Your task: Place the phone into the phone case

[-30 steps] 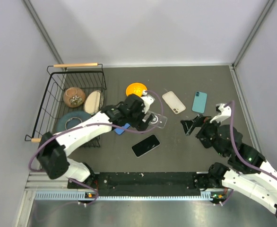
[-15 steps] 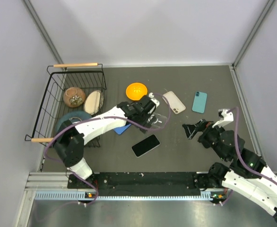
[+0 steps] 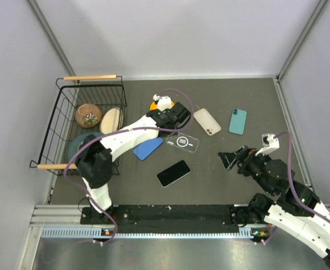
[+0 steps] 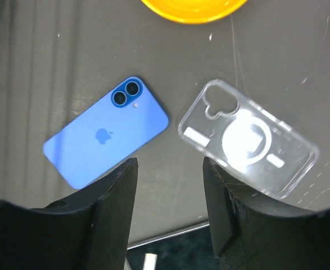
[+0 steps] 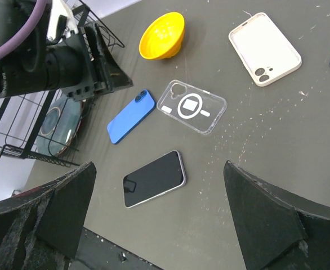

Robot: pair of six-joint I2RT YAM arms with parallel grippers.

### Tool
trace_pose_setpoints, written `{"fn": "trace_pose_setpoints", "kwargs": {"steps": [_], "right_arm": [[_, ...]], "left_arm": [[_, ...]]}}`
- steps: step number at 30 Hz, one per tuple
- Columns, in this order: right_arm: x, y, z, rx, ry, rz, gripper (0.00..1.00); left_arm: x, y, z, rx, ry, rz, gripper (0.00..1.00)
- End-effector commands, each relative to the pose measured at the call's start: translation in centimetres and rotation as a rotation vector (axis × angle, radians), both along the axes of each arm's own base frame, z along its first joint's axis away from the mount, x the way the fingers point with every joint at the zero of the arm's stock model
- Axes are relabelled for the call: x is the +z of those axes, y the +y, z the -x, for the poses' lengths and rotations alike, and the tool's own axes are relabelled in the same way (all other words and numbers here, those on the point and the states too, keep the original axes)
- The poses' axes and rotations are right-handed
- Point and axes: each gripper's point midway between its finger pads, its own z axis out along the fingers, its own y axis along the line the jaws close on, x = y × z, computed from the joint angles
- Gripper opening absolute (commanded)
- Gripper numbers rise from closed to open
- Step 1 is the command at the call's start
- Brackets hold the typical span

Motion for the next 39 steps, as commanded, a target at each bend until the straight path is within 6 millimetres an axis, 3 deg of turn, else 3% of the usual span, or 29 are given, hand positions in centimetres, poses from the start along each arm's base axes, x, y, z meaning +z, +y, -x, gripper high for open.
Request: {"fn": "trace_pose_setpoints", "kwargs": {"steps": [1,9,29,33,39], "right_arm": [[0.7,-0.3,0.4,0.001,-0.014,-0.05,0.95],[1.1,-0.7,0.8,0.004,-0.022,-0.06,0.95],[1.3,-1.2,1.2,0.002,-0.026,-0.052,0.95],[1.0,-1.2,1.3,0.006,-0.016,-0.052,0.95],[0.8,-1.2,1.4,0.006,-0.009,-0.061,0.94]], "left_arm": [[1.6,-0.8,-1.8,0.283,-0.089,0.155,0.54],[-2.1,-1.7,-1.8,0.486,-0.045,0.246,0.45],[-10.0,-3.4,-1.1,0.549,0.095,0.198,0.45],[-10.9,-3.6,-1.0,0.526,0.119,0.183,0.35],[-10.4,-5.0,-1.6,0.363,0.119,0.171,0.01]]}}
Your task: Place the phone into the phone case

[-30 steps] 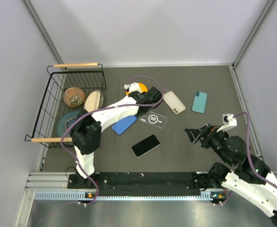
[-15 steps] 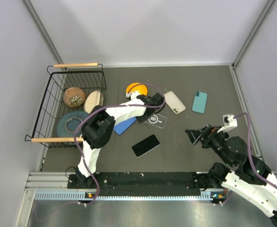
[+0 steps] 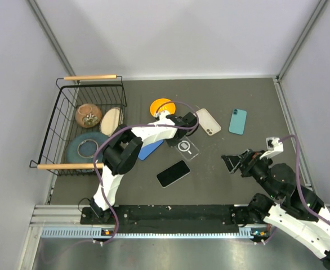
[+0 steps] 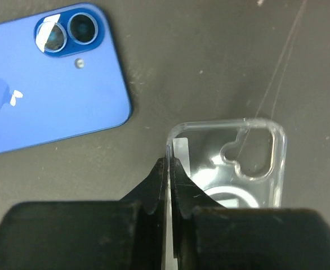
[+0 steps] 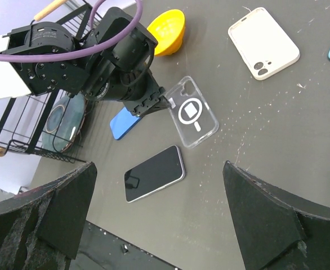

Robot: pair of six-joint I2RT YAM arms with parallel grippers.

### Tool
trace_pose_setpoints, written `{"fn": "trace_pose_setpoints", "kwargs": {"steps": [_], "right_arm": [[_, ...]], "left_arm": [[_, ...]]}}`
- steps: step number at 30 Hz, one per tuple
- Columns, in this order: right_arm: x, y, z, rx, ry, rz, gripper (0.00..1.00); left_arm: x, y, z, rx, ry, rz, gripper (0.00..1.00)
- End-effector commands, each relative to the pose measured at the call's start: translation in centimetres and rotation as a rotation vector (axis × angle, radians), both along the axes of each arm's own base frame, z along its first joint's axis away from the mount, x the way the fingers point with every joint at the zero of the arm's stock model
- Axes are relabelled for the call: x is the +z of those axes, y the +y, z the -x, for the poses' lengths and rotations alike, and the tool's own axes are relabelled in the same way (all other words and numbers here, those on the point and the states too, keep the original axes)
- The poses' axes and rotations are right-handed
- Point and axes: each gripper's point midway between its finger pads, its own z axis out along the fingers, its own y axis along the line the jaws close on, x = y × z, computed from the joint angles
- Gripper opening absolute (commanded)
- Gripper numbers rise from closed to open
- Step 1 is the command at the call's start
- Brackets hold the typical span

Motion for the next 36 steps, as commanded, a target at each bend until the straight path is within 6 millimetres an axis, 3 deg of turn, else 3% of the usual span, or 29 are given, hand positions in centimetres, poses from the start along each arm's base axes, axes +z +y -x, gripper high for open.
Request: {"fn": "trace_pose_setpoints", "kwargs": {"steps": [1,6,13,22,24,25,29,30,33,36], "right_arm": [[1.0,-0.3,0.2,-0.005,-0.014,-0.035,0.94],[1.1,-0.5,0.1,-0.02,-0.014,-0.033,0.94],[0.9,-1.0,-0.1,-0.048,-0.009,-0.023,0.94],[0.4,-1.7,-0.2,-0.082,0.011,-0.012,0.93],[0.5,-1.8,-0.1,-0.085,0.013,-0.017,0.93],[0.4,-1.8,-0.1,-0.083,0.016,-0.012,0.93],[0.4,-1.9,0.0,-0.086,0.019,-0.012,0.93],[0.4,-1.9,0.0,-0.084,0.02,-0.014,0.93],[0.5,-2.0,0.1,-0.083,0.016,-0.019,0.93],[0.6,-2.1,0.1,-0.085,0.01,-0.023,0.93]], "left_arm": [[0.6,-2.1,-0.6,-0.162,-0.005,0.02,0.0],[1.6,-5.7,-0.7,-0.449,-0.013,0.073,0.0],[3.6,-11.1,2.3,-0.815,-0.057,0.217,0.0],[3.1,-13.2,6.7,-1.007,-0.019,0.204,0.0],[3.4,-12.8,7.4,-1.004,-0.004,0.206,0.09],[3.4,-12.4,7.6,-1.003,0.004,0.2,0.34],[5.9,-11.0,8.3,-1.075,-0.033,0.175,0.87],[7.3,-10.6,8.9,-1.121,-0.052,0.181,0.89],[8.4,-8.8,10.5,-1.32,-0.033,0.103,0.92],[7.4,-5.8,11.8,-1.417,0.077,-0.007,0.93]]}}
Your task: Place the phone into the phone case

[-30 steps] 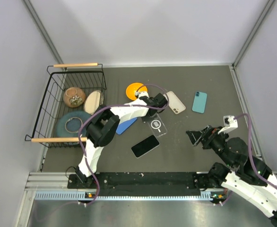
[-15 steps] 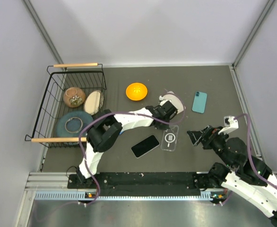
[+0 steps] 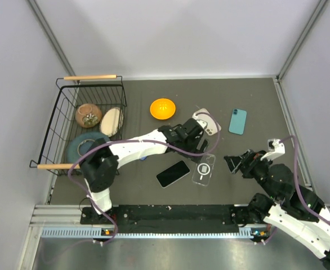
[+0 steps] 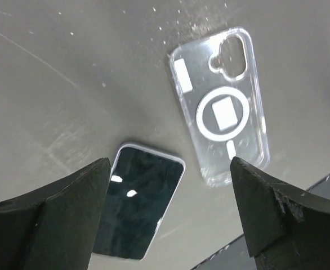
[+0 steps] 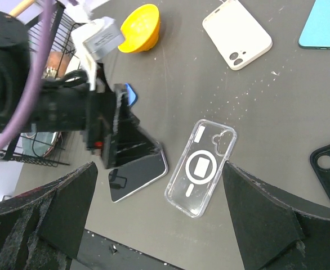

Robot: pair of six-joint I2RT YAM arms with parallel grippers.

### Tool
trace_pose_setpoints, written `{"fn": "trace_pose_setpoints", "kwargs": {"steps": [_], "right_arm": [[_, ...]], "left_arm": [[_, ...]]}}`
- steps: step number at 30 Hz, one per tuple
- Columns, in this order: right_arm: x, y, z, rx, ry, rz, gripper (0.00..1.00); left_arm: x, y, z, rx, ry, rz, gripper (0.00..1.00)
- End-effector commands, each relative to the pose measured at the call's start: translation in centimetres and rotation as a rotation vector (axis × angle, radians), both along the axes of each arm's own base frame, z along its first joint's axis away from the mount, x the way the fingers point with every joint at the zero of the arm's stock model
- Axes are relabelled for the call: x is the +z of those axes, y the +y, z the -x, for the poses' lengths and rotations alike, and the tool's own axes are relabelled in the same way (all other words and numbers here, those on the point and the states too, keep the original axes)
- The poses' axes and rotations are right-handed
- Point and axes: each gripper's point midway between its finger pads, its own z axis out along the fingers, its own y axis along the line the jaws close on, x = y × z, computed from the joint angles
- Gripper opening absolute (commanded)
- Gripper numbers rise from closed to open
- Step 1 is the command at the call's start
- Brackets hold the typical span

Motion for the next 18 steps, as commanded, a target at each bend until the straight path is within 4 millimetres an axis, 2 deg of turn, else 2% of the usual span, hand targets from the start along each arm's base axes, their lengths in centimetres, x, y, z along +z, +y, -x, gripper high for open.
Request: {"fn": "trace_pose_setpoints", "kwargs": {"steps": [1,4,18], "right_arm": [[2.2,-0.8,0.2,-0.025,-0.046,-0.061,0.93],[2.4,-1.0,0.3,-0.029,-0.058,-0.072,0.93],[2.3,-1.6,1.0,-0.015,-0.081,-0.092,0.93]], "left_arm": [[0.7,3.9,1.9,-0.251,-0.034,-0.153,0.93],[-1.1,5.4,2.6,-0.316,-0.006,-0.232,0.92],[-5.6,7.2,4.0,-0.454,0.027,-0.292,0.98]]}}
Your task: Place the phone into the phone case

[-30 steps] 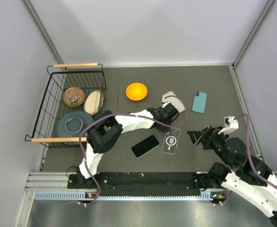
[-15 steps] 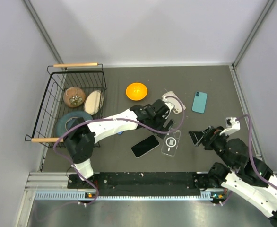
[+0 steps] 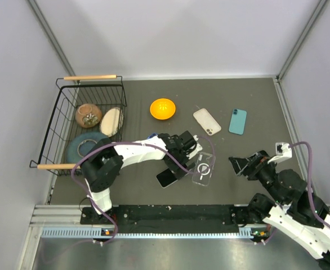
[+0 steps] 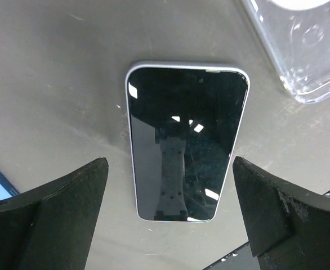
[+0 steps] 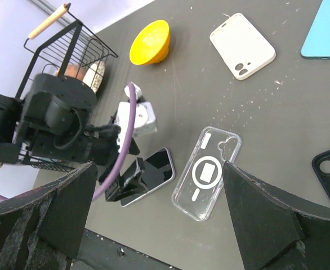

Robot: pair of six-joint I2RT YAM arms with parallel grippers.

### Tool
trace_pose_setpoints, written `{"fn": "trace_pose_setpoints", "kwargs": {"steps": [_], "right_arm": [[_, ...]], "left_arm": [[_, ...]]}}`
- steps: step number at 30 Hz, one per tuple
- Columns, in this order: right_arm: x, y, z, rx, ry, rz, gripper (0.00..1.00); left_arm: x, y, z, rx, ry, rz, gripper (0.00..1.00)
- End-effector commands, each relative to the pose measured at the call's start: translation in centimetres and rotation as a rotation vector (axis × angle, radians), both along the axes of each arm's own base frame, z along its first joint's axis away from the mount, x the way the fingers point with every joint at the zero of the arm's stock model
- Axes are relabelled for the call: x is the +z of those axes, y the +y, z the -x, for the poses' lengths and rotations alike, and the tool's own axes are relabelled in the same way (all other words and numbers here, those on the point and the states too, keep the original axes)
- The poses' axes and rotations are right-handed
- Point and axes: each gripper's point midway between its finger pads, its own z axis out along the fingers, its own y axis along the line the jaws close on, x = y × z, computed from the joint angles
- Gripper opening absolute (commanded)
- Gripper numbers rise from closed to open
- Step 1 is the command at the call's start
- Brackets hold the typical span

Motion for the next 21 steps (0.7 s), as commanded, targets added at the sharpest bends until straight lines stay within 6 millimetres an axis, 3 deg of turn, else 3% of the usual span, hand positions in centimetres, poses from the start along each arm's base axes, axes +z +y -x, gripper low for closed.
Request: {"fn": "trace_pose_setpoints", "kwargs": {"steps": [1,12,21], "right_arm": [[1.2,-0.5,0.2,-0.011,-0.028,-0.037,0.93],[1.4,-0.5,0.3,-0.013,-0.027,-0.043,0.93],[0.5,-0.2,0.2,-0.005,-0.006,-0.041,0.93]], "left_arm": [[-1.1,-0.1,0.1,-0.066,-0.002,0.015,0.98],[-2.7,-0.4,1.1,-0.096,0.066,0.016,0.97],[-2.5,-0.5,0.7,-0.078,0.048,0.013,0.84]]}}
